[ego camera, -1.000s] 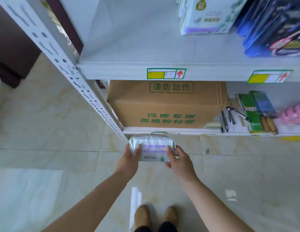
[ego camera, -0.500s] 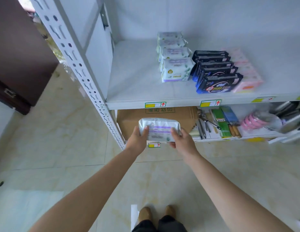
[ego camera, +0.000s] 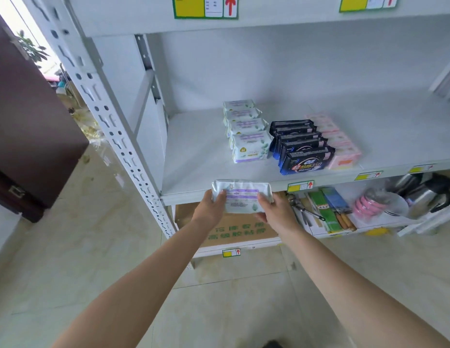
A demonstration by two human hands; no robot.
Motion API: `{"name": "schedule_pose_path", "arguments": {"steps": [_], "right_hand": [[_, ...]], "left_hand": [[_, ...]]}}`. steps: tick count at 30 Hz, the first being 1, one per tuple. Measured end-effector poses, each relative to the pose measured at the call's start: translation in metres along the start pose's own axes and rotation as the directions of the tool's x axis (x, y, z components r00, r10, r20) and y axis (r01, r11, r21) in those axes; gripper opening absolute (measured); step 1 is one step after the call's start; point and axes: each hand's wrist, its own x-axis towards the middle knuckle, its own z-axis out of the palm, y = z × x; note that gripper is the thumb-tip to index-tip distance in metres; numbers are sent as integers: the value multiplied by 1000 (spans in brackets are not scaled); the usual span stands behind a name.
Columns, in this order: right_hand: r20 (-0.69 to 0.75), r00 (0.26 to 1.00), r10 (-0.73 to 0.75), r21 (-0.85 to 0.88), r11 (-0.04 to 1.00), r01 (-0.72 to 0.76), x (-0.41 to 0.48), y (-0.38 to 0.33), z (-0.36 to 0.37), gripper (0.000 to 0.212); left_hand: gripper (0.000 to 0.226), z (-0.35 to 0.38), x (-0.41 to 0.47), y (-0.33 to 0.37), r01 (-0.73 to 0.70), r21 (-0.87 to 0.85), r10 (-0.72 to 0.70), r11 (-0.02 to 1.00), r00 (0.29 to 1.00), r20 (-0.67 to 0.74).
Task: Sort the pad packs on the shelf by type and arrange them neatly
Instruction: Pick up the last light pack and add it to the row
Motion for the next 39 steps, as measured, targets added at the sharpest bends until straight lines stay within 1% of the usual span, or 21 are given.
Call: {"name": "schedule_pose_path", "arguments": {"steps": [3, 7, 11, 16, 19, 24, 28, 30, 32, 35, 37, 39], "right_hand": [[10, 1000, 2, 24, 1000, -2, 13, -4, -9, 27], [30, 1000, 1, 70, 998, -3, 40, -4, -27, 17], [48, 999, 20, 35, 999, -22, 75, -2, -47, 24], [111, 994, 9, -14, 1000, -7, 115, -10, -63, 21], [124, 992, -8, -51, 999, 14, 137, -12, -69, 24], [142, 990, 18, -106, 994, -3, 160, -6, -69, 31], [162, 987, 10, -150, 989, 14, 176, -6, -67, 33], [183, 983, -3, -137, 990, 29, 182, -7, -66, 31], [207, 978, -2, -142, 989, 32, 185, -7, -66, 35], [216, 976, 1, -183, 982, 40, 191, -8, -66, 53], [227, 974, 12, -219, 975, 39, 193, -8, -66, 64], [232, 973, -14, -251, 965, 73, 193, -5, -67, 70]], "left_hand": [[45, 4, 12, 13, -15, -16, 15, 1000, 1000, -3], [48, 18, 36, 28, -8, -29, 8, 1000, 1000, -4], [49, 40, 63, 44, 16, -54, -17, 998, 1000, -22], [46, 59, 94, 63, 75, -87, -83, 993, 993, -88], [44, 68, 116, 68, 122, -109, -134, 987, 985, -113], [48, 84, 136, 66, 210, -143, -225, 967, 969, -100], [42, 89, 146, 70, 250, -181, -271, 951, 957, -106], [40, 89, 154, 69, 265, -207, -289, 942, 953, -94], [39, 90, 160, 68, 275, -231, -298, 933, 951, -75], [39, 92, 166, 64, 256, -256, -287, 932, 954, -88], [41, 93, 171, 63, 243, -247, -272, 938, 958, -91], [44, 93, 175, 64, 223, -224, -248, 949, 965, -87]]}}
